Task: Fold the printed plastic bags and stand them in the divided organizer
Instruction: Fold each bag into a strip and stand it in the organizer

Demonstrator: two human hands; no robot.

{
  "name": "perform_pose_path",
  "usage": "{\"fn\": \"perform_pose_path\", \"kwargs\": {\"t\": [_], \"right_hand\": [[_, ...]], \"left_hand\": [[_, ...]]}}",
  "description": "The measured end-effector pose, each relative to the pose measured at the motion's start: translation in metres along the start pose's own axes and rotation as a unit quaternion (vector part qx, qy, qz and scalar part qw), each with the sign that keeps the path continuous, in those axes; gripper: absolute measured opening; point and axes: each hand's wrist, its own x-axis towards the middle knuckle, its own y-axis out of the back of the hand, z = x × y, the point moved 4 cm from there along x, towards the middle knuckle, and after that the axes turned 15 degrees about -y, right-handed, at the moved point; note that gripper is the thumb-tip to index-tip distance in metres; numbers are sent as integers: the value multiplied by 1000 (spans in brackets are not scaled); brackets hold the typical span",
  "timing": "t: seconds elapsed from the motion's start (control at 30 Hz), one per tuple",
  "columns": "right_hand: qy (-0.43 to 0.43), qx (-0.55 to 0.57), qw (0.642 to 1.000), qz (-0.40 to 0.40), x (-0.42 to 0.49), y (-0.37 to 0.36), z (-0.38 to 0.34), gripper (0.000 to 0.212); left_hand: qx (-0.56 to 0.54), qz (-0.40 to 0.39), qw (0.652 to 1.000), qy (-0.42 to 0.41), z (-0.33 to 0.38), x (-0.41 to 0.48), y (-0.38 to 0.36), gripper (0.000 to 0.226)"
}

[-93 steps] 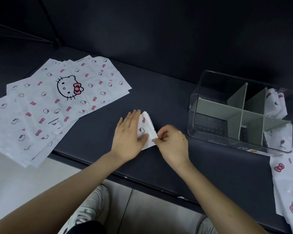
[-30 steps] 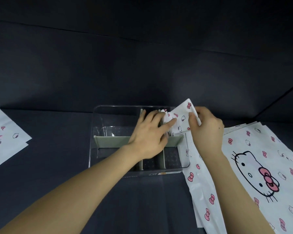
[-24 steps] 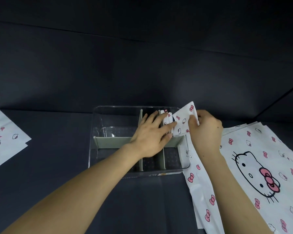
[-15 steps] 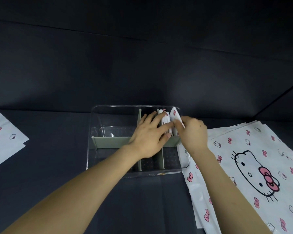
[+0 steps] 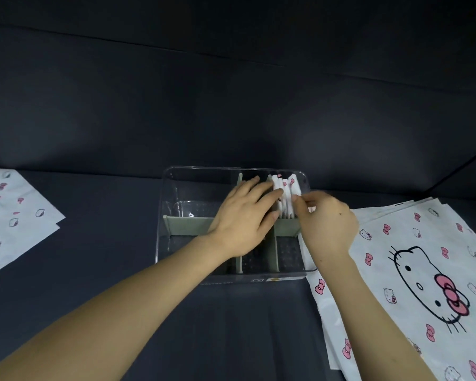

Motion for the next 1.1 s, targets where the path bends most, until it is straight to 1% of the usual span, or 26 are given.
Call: {"fn": "perform_pose_path", "kwargs": {"t": [0.07, 0.1, 0.13, 0.17, 0.23, 0.3, 0.4, 0.5, 0.57, 0.7, 0.8, 0.83, 0.87, 0.97, 1.1], "right_hand": [[65, 12, 994, 86, -19, 8, -11, 25], [97, 14, 988, 118, -32, 10, -19, 26], [127, 19, 983, 133, -46, 10, -28, 28], [155, 28, 979, 126, -60, 8, -38, 30], [210, 64, 972, 81, -92, 2, -59, 28], [267, 93, 959, 26, -129, -8, -80, 25], [371, 119, 920, -45, -187, -27, -108, 24], [460, 86, 877, -110, -235, -55, -128, 31], [464, 43, 871, -155, -247, -81, -136, 39], [419, -68, 878, -222, -240, -135, -135, 52], [416, -98, 876, -222, -229, -151, -130, 54], [420, -98, 875, -220, -227, -152, -129, 54], [422, -97, 874, -223, -225, -152, -128, 55], [413, -102, 873, -237, -217, -150, -123, 61], [389, -99, 879, -259, -201, -147, -117, 69]], "left_hand": [[27, 22, 999, -9, -3, -25, 19, 47], [41, 25, 999, -11, -6, -44, 29, 45], [56, 23, 998, -9, -10, -67, 39, 44], [70, 20, 997, -2, -16, -93, 48, 44], [94, 17, 995, 32, -29, -150, 66, 44], [111, 19, 989, 101, -44, -208, 79, 45], [137, 13, 963, 232, -64, -288, 85, 53], [166, 3, 929, 332, -79, -339, 80, 63], [182, 4, 902, 392, -90, -358, 80, 61], [201, 16, 831, 519, -122, -390, 92, 65], [173, 13, 775, 608, -146, -407, 98, 64], [171, 11, 768, 617, -150, -409, 97, 63], [177, 12, 770, 612, -155, -410, 96, 64], [175, 28, 798, 576, -163, -406, 96, 69], [158, 53, 835, 524, -167, -401, 99, 66]]}}
